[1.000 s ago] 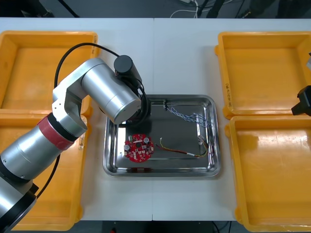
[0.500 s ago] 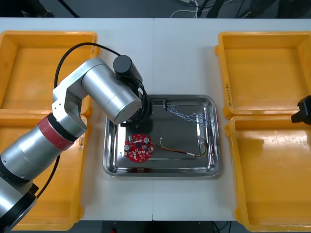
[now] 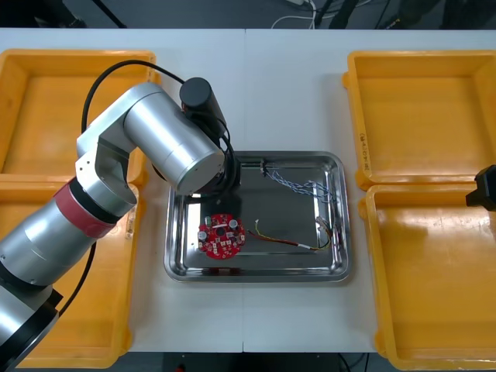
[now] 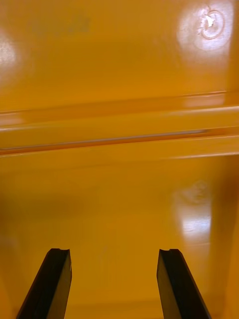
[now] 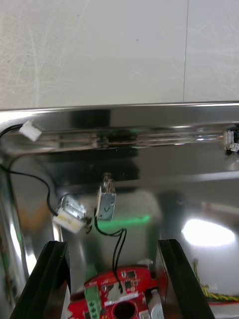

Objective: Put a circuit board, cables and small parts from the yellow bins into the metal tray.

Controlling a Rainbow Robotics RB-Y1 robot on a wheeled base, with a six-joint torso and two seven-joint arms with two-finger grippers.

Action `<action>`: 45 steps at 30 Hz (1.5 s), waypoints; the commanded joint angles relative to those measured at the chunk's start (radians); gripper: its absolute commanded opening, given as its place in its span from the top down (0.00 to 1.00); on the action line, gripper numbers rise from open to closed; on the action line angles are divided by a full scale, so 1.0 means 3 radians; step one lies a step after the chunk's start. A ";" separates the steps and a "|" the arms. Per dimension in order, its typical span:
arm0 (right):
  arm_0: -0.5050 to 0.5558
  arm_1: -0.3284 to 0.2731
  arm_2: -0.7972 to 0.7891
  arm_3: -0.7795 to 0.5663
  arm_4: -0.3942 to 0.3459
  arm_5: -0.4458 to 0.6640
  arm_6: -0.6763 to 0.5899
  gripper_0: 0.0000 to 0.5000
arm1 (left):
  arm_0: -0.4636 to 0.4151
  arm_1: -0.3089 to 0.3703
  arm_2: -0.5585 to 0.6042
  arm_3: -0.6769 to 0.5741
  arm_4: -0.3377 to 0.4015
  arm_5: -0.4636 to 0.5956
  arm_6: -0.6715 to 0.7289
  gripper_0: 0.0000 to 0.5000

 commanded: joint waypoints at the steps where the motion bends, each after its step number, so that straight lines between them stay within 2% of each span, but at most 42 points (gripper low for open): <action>1: 0.0079 -0.0084 -0.0107 -0.0078 0.0164 -0.0060 0.0014 0.00 | -0.0130 0.0166 0.0256 -0.0237 0.0224 0.0146 0.0142 0.00; 5: 0.0120 -0.0043 -0.0118 -0.0063 0.0220 -0.0096 -0.0027 0.00 | -0.0130 0.0299 0.0456 -0.0380 0.0372 0.0320 0.0081 0.00; 12: 0.0131 0.0064 -0.0297 0.0065 0.0051 -0.0076 -0.0027 0.00 | -0.0125 0.0580 0.0926 -0.0543 0.0745 0.0760 -0.0129 0.00; 17: 0.0141 0.0080 -0.0322 0.0060 0.0026 -0.0076 -0.0022 0.00 | -0.0104 0.0728 0.1182 -0.0630 0.0817 0.1049 -0.0349 0.00; 23: 0.0151 0.0223 -0.0440 0.0065 -0.0020 -0.0071 -0.0001 0.00 | 0.0065 0.0907 0.1596 -0.0763 0.0899 0.1049 -0.0614 0.00; 35: 0.0151 0.0228 -0.0440 0.0065 -0.0041 -0.0071 0.0004 0.00 | 0.0591 0.1245 0.2189 -0.0896 0.1031 0.1049 -0.1136 0.00; 45: 0.0156 0.0228 -0.0435 0.0060 -0.0046 -0.0040 0.0086 0.00 | 0.1057 0.1342 0.2624 -0.1075 0.1093 0.1049 -0.1346 0.00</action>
